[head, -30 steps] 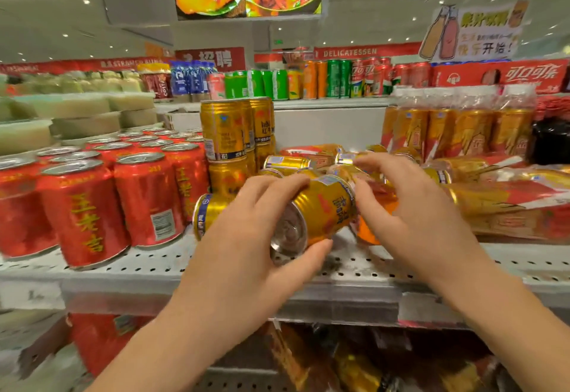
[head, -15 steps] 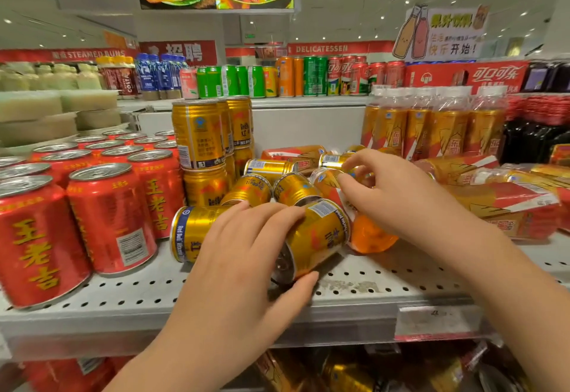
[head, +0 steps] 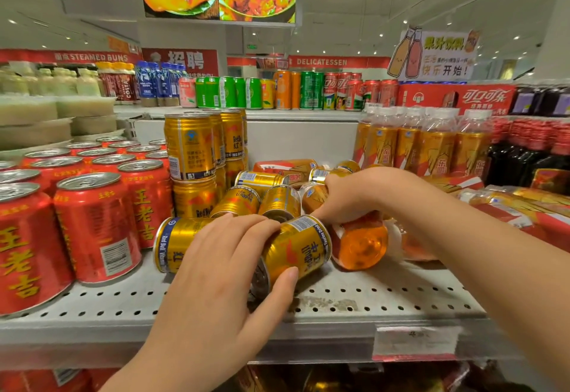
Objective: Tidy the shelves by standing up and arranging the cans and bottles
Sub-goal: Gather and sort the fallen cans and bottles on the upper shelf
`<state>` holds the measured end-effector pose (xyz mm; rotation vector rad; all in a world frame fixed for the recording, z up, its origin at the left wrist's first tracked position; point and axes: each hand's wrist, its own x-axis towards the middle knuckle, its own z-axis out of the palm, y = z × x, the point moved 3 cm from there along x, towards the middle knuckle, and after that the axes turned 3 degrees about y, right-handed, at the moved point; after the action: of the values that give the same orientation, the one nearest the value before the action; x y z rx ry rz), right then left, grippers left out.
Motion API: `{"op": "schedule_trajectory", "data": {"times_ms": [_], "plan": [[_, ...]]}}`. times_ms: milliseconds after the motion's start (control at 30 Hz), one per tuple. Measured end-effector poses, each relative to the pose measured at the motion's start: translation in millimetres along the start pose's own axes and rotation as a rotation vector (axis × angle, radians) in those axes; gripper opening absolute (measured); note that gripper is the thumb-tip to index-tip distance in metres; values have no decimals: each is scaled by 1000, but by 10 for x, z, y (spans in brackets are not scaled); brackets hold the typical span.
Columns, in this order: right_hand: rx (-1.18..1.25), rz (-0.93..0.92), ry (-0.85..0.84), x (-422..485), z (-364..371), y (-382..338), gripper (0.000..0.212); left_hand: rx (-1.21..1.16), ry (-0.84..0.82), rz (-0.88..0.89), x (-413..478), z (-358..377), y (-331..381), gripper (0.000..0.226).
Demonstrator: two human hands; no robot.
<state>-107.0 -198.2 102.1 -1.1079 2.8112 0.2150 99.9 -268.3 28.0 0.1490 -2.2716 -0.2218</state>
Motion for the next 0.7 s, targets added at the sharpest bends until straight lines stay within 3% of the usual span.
{"op": "schedule_trajectory", "data": {"times_ms": [200, 400, 533, 700], "plan": [[379, -12, 141, 89, 52, 186, 98, 1, 4, -13, 1, -17, -14, 48], [904, -190, 407, -222, -100, 362, 85, 18, 30, 25, 25, -11, -7, 48], [922, -303, 555, -688, -122, 605, 79, 40, 55, 39, 103, -46, 29, 49], [837, -221, 615, -1088, 37, 1006, 80, 86, -11, 155, 485, 182, 521, 40]]}}
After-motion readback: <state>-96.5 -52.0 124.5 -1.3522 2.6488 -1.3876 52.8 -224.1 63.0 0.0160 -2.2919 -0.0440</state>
